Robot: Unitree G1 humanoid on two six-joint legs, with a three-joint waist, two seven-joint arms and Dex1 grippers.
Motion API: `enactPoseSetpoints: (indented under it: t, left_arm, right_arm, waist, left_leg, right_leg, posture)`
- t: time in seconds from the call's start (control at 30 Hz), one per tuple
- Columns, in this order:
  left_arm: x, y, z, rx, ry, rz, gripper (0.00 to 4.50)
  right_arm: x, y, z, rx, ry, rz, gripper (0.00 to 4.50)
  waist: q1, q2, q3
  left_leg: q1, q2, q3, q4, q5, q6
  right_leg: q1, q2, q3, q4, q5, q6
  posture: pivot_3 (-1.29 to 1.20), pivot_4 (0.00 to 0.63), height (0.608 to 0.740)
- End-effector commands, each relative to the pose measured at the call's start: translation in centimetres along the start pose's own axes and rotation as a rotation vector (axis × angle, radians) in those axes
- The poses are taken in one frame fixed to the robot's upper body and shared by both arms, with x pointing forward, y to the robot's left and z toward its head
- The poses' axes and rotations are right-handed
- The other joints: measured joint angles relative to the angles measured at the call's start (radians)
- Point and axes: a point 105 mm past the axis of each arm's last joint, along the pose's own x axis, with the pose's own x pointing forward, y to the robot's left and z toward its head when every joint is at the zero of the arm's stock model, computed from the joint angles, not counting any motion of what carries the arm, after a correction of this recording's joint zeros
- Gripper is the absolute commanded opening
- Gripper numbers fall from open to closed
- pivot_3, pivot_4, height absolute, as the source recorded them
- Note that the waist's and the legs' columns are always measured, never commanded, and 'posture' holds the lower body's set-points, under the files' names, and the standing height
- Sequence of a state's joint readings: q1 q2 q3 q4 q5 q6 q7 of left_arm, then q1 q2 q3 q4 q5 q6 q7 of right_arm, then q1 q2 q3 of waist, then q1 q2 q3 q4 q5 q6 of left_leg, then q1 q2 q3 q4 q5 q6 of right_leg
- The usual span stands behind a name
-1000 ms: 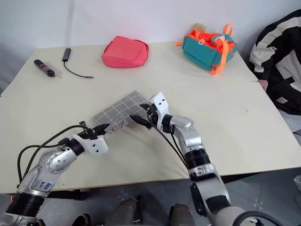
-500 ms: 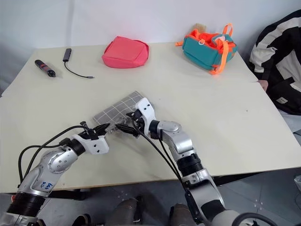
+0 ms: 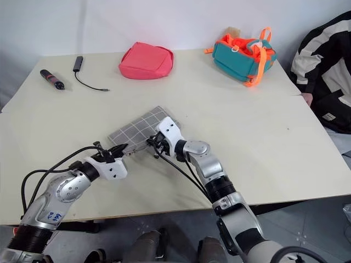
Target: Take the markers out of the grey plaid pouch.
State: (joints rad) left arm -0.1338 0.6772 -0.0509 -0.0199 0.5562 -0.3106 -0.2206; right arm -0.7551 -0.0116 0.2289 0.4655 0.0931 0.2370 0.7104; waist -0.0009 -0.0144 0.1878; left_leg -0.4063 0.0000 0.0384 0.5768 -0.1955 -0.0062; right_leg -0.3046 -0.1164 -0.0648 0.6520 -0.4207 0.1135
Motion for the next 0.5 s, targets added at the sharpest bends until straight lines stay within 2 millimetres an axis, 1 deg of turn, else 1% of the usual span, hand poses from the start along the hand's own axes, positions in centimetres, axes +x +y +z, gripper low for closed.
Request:
enactPoseSetpoints:
  t: [0.03, 0.13, 0.2, 0.27, 0.37, 0.43, 0.5]
  left_arm:
    - [0.0, -3.0, -0.1, -0.041, 0.016, -0.089, 0.0]
    - [-0.5, -2.4, -0.4, -0.135, 0.023, -0.048, 0.0]
    - [-0.9, -2.3, -0.4, -0.186, 0.017, -0.045, 0.0]
    - [-1.1, -2.5, -0.4, -0.226, 0.005, -0.053, 0.0]
    - [-1.5, -1.8, -0.3, -0.278, -0.014, -0.021, 0.0]
    - [-2.0, -1.5, -0.2, -0.307, -0.033, -0.015, 0.0]
    - [-2.5, -1.6, 0.0, -0.293, -0.056, -0.038, 0.0]
  right_arm:
    - [0.0, -0.3, 2.0, -0.006, -0.075, -0.006, 0.03]
    - [-1.3, -2.3, 2.8, 0.033, -0.127, -0.086, 0.03]
    - [-2.2, -3.6, 2.9, 0.033, -0.138, -0.138, 0.03]
    - [-2.9, -4.4, 2.7, 0.036, -0.139, -0.171, 0.03]
    - [-4.2, -5.9, 1.9, 0.042, -0.116, -0.225, 0.03]
    - [-5.4, -7.6, 1.4, 0.036, -0.098, -0.3, 0.03]
    - [-6.5, -9.4, 1.3, 0.03, -0.087, -0.366, 0.03]
  waist:
    - [0.0, 0.0, 0.0]
    - [0.0, 0.0, 0.0]
    - [-0.001, 0.0, 0.0]
    - [-0.003, 0.0, 0.0]
    - [-0.007, 0.0, 0.0]
    - [-0.009, -0.001, 0.0]
    - [-0.016, -0.001, 0.0]
  left_leg:
    - [0.0, 0.0, 0.0, 0.0, 0.0, 0.0]
    - [0.0, 0.0, 0.0, 0.0, 0.0, 0.0]
    - [0.0, 0.0, 0.0, 0.0, 0.0, 0.0]
    - [-0.001, 0.0, 0.0, 0.0, -0.001, 0.0]
    - [-0.001, 0.001, 0.002, -0.001, -0.002, 0.0]
    - [-0.001, 0.001, 0.002, -0.001, -0.003, 0.0]
    - [-0.001, 0.001, 0.003, -0.001, -0.004, 0.001]
  right_leg:
    - [0.0, 0.0, 0.0, 0.0, 0.0, 0.0]
    - [0.0, 0.0, 0.0, 0.0, 0.0, 0.0]
    - [0.0, 0.0, 0.0, -0.001, 0.0, 0.0]
    - [0.0, 0.0, 0.0, -0.001, 0.0, 0.0]
    - [0.001, 0.0, 0.0, -0.005, 0.0, 0.0]
    - [0.001, 0.0, -0.001, -0.006, 0.0, 0.0]
    - [0.001, 0.0, -0.002, -0.007, 0.0, 0.0]
  posture:
    - [0.0, 0.15, 0.74]
    - [0.0, 0.15, 0.74]
    - [0.0, 0.15, 0.74]
    - [0.0, 0.15, 0.74]
    - [0.0, 0.15, 0.74]
    - [0.0, 0.15, 0.74]
    - [0.0, 0.15, 0.74]
